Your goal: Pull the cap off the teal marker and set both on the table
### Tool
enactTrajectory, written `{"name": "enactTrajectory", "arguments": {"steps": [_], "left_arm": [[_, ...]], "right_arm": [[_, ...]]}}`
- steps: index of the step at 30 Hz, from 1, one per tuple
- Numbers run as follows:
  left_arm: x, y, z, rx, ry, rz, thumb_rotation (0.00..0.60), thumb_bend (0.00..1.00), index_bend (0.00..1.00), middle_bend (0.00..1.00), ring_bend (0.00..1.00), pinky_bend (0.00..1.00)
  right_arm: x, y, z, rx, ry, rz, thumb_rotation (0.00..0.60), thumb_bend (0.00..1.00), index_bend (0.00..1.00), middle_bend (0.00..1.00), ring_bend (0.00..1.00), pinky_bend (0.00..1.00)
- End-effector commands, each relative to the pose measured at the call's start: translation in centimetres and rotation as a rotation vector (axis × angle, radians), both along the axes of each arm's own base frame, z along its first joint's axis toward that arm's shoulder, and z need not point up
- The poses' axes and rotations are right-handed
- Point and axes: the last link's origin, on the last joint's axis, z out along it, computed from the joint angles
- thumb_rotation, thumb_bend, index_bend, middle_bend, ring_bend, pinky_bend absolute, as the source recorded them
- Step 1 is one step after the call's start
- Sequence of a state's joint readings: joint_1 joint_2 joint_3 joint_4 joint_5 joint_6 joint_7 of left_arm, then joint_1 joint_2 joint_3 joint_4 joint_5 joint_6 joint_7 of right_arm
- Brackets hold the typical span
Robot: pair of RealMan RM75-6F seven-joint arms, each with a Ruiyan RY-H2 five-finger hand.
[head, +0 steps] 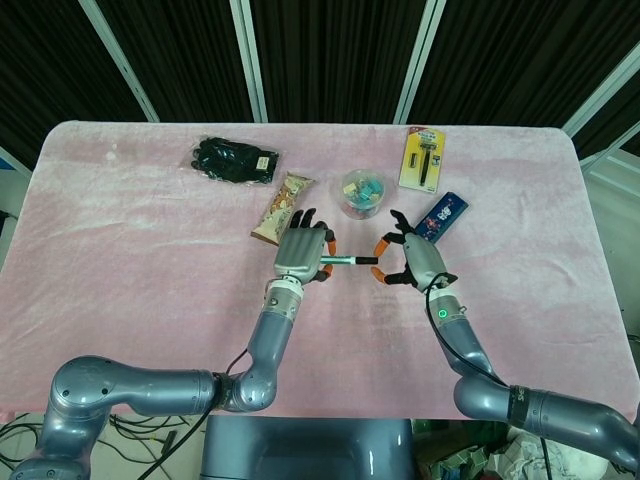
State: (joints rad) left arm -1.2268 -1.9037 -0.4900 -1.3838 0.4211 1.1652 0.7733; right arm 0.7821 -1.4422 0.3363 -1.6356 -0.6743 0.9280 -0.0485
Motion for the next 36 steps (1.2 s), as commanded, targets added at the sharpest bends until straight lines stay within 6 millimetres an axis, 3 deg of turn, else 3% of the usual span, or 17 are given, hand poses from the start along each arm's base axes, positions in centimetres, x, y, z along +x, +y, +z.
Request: {"name": "enactTrajectory", "arguments": {"steps": [1, 21, 36], "left_arm": [[0.0, 0.0, 0.0, -0.001, 0.005, -0.001, 0.600, 0.50, 0.72, 0.31, 0.00, 0.00], [-0.1, -0.2, -0.1, 0.000, 0.007, 0.000, 0.600, 0.50, 0.72, 0.31, 0.00, 0.00], [-1.2, -0.1, 0.8, 0.019, 0.030, -0.008, 0.600, 0.50, 0.73, 0.31, 0.00, 0.00]], "right_arm": [[0.1, 0.0, 0.0, 0.001, -0.003, 0.000, 0.600, 0.22, 0.57, 0.00, 0.10, 0.17], [-0.4, 0.1, 0.5, 0.007, 0.003, -0.017, 0.600, 0.38, 0.77, 0.00, 0.10, 0.17], [-2.8, 0.6, 2.8, -0.008, 0.001, -0.057, 0.600, 0.40, 0.79, 0.00, 0.10, 0.17]]}}
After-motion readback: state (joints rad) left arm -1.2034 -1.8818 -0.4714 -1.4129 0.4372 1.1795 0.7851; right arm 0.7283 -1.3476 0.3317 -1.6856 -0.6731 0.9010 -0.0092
